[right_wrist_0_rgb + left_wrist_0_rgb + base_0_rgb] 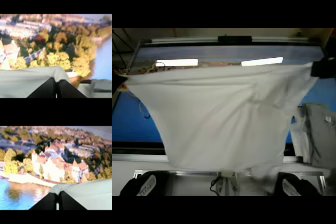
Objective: Fold the shirts.
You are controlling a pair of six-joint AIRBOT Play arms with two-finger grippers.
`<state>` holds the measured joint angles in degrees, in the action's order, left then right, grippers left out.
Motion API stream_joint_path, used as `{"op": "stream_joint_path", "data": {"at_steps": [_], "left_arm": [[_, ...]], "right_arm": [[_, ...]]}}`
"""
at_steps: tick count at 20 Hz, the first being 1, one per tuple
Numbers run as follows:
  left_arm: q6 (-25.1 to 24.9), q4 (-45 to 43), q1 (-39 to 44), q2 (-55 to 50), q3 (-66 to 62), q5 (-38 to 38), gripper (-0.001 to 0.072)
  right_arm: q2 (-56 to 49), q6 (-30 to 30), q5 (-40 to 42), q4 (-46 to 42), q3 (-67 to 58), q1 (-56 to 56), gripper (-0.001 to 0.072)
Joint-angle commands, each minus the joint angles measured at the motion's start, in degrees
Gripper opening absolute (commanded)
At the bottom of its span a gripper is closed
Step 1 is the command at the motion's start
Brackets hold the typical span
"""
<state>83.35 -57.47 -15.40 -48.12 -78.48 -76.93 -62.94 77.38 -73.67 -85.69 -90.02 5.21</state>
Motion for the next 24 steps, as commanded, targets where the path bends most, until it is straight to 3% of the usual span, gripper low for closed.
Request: {"op": "stream_joint_path", "data": {"at_steps": [1,6,10,14,17,20,24], "left_arm": [[-1.5,-0.2,1.8,-8.8,12.2,11.4,0.0031],[-1.5,0.0,5.3,-29.3,4.6,27.0,0.0031],[-1.7,0.0,7.1,-40.9,-2.6,30.5,0.0032],[-2.8,0.0,7.0,-45.0,-3.1,27.6,0.0033],[-9.3,-0.2,5.5,-43.8,-3.1,16.4,0.0032],[-9.3,-4.6,4.7,-43.8,-2.6,2.6,0.0031],[-7.9,-5.2,4.8,-44.1,1.7,0.4,0.0031]], "right_arm": [[-16.6,0.7,3.7,4.7,2.9,0.0,0.0062],[-30.1,3.2,22.9,13.6,2.9,-0.1,0.0062],[-33.9,3.1,29.3,20.5,2.9,-0.1,0.0062],[-35.3,1.7,17.1,19.6,2.9,0.0,0.0062],[-33.1,1.7,5.8,12.1,2.9,0.3,0.0062],[-32.7,3.2,-6.1,10.5,3.1,-0.1,0.0062],[-32.7,6.5,-6.5,10.1,7.0,-0.8,0.0062]]}}
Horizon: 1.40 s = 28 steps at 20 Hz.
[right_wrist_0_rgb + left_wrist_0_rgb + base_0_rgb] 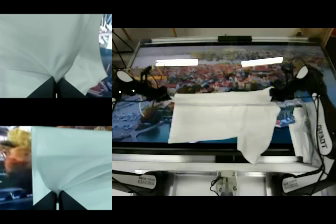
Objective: Fold the shirts.
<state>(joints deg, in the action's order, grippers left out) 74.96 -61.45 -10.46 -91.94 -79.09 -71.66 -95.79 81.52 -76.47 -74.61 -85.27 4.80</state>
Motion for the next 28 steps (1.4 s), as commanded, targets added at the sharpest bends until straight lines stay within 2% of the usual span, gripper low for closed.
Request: {"op": "stream_joint_path", "data": {"at_steps": [1,4,5,6,7,8,10,12,15,20,25,26,27,28], "left_arm": [[1.0,-1.2,-0.2,-0.7,3.5,-4.2,0.0031],[2.6,-0.9,-0.1,-1.9,4.6,-1.9,0.0033],[2.8,0.4,0.0,-2.3,4.6,-1.7,0.0077],[2.9,2.2,0.1,-2.6,4.6,-1.9,0.0309],[2.9,3.6,0.0,-2.5,4.5,-2.8,0.0543],[2.8,3.7,-0.2,-2.4,3.6,-5.4,0.0577],[3.2,1.2,-1.8,-1.6,1.4,-12.0,0.0533],[4.0,-0.4,-4.8,1.2,1.4,-16.9,0.0533],[2.2,-1.7,-9.0,9.1,9.9,-17.3,0.0534],[-2.2,-1.6,-13.6,22.3,38.9,-7.5,0.0535],[-3.9,2.1,-13.7,23.9,49.7,1.3,0.0533],[-3.9,3.7,-13.7,23.9,50.3,3.3,0.052],[-3.9,4.5,-13.6,23.9,50.4,4.9,0.0438],[-3.8,5.0,-13.4,23.8,50.5,5.9,0.0398]], "right_arm": [[0.1,3.0,-2.5,-0.9,4.1,-0.4,0.0062],[0.1,4.1,-1.1,-0.9,7.3,-0.4,0.0065],[0.2,4.4,-1.0,-0.9,7.3,-0.4,0.0124],[0.3,4.6,-1.1,-0.7,7.1,-0.3,0.0375],[0.6,4.9,-2.3,-0.7,6.3,-0.3,0.0551],[1.1,4.9,-4.1,-0.9,5.2,-0.2,0.0551],[4.0,3.9,-8.4,-3.8,3.3,-0.1,0.0551],[8.0,3.5,-12.4,-10.4,3.1,0.9,0.0551],[13.9,3.8,-13.9,-7.7,7.2,5.8,0.0551],[20.7,2.8,-11.4,-6.5,17.7,9.9,0.0551],[21.1,2.7,-10.9,-4.0,18.1,9.7,0.0551],[21.1,2.7,-10.9,-3.6,18.1,9.7,0.0551],[21.1,2.7,-11.0,-3.7,18.1,9.7,0.0551],[21.1,2.7,-11.0,-3.7,18.1,9.7,0.0551]]}}
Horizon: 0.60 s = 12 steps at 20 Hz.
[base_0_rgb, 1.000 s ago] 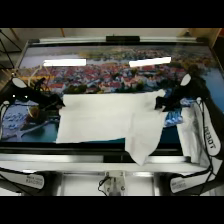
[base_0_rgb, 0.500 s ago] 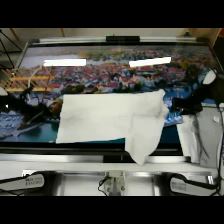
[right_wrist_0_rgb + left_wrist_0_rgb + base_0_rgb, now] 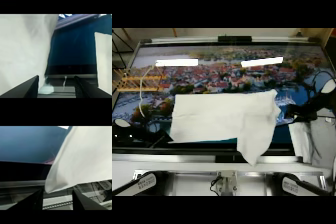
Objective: Fold the shirts.
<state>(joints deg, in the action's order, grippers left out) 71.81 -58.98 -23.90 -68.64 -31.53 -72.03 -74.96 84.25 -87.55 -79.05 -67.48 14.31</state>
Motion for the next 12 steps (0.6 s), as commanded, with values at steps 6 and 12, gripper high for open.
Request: {"op": "stream_joint_path", "data": {"at_steps": [6,12], "left_arm": [[0.0,3.8,2.2,0.7,3.4,7.9,0.0034],[-0.2,3.8,2.1,4.1,3.4,7.0,0.0031]], "right_arm": [[0.3,-0.2,-0.5,0.7,0.5,0.2,0.0551],[4.1,-1.8,5.2,1.8,15.5,-6.0,0.0551]]}}
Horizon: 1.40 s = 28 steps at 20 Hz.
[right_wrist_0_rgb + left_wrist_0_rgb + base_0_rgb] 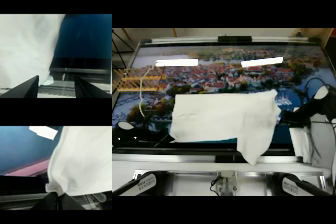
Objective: Fold the shirts.
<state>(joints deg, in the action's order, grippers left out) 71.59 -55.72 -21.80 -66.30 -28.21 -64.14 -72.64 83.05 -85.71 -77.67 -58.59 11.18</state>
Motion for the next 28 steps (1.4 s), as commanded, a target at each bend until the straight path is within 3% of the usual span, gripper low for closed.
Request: {"op": "stream_joint_path", "data": {"at_steps": [1,7,12,13,14,17,18,19,20,25,28], "left_arm": [[0.0,0.5,0.0,2.9,0.0,-1.2,0.003],[0.0,0.5,0.0,5.9,0.0,-2.8,0.003],[0.0,1.1,0.0,5.9,0.0,-3.2,0.0031],[0.0,1.5,0.0,5.9,0.0,-3.1,0.0031],[0.0,1.8,0.0,5.9,0.0,-3.1,0.0031],[0.0,1.8,0.0,5.9,0.0,-2.9,0.0031],[0.0,1.8,0.0,5.9,0.0,-2.9,0.0031],[0.0,1.8,0.0,5.9,0.0,-2.9,0.0031],[-0.1,1.8,0.0,5.9,-0.1,-3.0,0.0031],[-3.4,1.8,0.0,6.3,-7.6,-5.0,0.003],[-0.3,1.8,0.1,5.7,-15.7,-4.6,0.003]], "right_arm": [[2.5,-0.6,4.5,1.1,9.2,-3.8,0.0551],[8.8,-0.6,7.4,5.0,20.2,-4.5,0.0551],[9.2,0.3,15.1,6.8,26.7,-4.5,0.0547],[9.2,0.3,16.4,7.6,27.4,-4.5,0.0512],[9.2,0.3,17.9,8.5,28.1,-4.5,0.0431],[8.1,0.2,20.1,10.9,29.9,-4.5,0.0433],[6.8,0.0,20.2,11.2,29.9,-4.5,0.0373],[5.7,-0.2,20.4,11.8,29.9,-4.5,0.0184],[5.6,-0.5,20.2,12.0,29.6,-4.5,0.0072],[11.0,-2.7,14.8,11.1,18.3,-4.4,0.0061],[9.2,-1.0,15.9,11.3,7.6,-4.5,0.0061]]}}
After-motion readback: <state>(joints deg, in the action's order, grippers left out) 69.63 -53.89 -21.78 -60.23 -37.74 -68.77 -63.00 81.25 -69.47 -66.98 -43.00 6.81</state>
